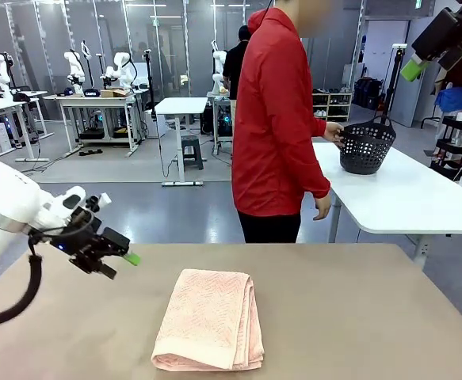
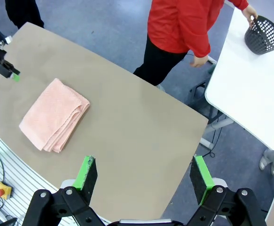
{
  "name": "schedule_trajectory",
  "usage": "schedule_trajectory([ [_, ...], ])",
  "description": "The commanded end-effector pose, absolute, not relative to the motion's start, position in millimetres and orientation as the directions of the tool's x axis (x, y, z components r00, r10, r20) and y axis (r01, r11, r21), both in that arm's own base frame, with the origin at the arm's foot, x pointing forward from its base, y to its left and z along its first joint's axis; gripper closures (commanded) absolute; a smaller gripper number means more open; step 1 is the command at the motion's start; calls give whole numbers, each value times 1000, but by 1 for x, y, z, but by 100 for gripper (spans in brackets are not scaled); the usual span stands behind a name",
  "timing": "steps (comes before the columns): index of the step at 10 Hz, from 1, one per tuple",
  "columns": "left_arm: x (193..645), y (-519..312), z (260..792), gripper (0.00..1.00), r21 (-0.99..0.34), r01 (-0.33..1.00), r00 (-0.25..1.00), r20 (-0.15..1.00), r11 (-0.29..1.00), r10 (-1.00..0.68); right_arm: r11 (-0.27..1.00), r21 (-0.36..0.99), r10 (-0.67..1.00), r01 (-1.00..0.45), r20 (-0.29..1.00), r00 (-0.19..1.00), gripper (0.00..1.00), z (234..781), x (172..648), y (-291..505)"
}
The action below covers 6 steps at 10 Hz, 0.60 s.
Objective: Fold the towel.
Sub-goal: Pick up the 100 cm Hotel Towel and place it on the left side of the table.
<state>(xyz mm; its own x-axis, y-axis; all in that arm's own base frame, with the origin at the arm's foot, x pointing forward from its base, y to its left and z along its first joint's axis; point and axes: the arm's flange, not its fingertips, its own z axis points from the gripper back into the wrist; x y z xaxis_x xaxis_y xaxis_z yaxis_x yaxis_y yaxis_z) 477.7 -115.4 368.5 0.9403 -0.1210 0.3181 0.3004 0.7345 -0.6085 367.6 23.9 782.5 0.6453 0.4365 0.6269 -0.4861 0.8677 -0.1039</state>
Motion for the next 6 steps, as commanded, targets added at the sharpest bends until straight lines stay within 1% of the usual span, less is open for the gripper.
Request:
schedule_trajectory([
  [1,474,-120,348,0,-654,288,939,337,699,-71,869,-105,434,-483,629,645,0,784,368,23],
  [3,464,-132,320,0,-697,263,955,287,667,-77,869,-105,434,-483,629,645,0,784,368,23],
  [6,457,-150,291,0,-738,266,954,295,620,-58,869,-105,434,-483,629,645,0,784,368,23],
])
